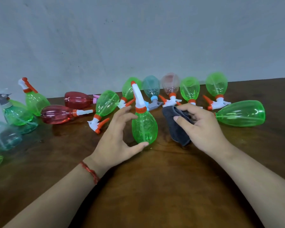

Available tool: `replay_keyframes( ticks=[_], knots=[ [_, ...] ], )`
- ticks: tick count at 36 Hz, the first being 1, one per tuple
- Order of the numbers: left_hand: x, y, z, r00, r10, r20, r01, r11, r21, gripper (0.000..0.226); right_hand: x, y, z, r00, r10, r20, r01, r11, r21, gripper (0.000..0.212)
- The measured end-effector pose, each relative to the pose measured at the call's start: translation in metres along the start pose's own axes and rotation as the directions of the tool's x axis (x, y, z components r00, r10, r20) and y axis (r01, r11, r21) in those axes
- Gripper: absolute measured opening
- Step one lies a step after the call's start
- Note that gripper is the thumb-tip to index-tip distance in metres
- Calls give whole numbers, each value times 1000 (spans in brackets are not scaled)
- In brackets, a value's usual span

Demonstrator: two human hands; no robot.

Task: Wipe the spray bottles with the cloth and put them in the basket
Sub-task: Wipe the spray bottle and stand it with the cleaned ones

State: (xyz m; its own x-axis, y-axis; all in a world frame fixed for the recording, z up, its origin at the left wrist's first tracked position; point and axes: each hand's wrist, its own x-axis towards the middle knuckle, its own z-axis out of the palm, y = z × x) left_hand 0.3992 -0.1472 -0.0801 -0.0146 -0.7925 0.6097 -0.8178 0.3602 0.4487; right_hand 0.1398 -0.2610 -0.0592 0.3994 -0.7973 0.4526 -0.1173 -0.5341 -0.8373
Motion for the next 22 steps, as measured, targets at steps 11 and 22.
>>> replay_keyframes(
  ticks=[11, 22],
  knots=[
    [20, 2, 17, 981, -35, 192, 9, 990, 138, 119, -1, 0, 5, 999, -23, 40, 24, 999, -26, 21],
    [34, 11, 19, 994, -40, 99, 38, 999, 17, 118, 1, -6, 1, 1000, -5, 16, 5, 1000, 0, 25]
  ],
)
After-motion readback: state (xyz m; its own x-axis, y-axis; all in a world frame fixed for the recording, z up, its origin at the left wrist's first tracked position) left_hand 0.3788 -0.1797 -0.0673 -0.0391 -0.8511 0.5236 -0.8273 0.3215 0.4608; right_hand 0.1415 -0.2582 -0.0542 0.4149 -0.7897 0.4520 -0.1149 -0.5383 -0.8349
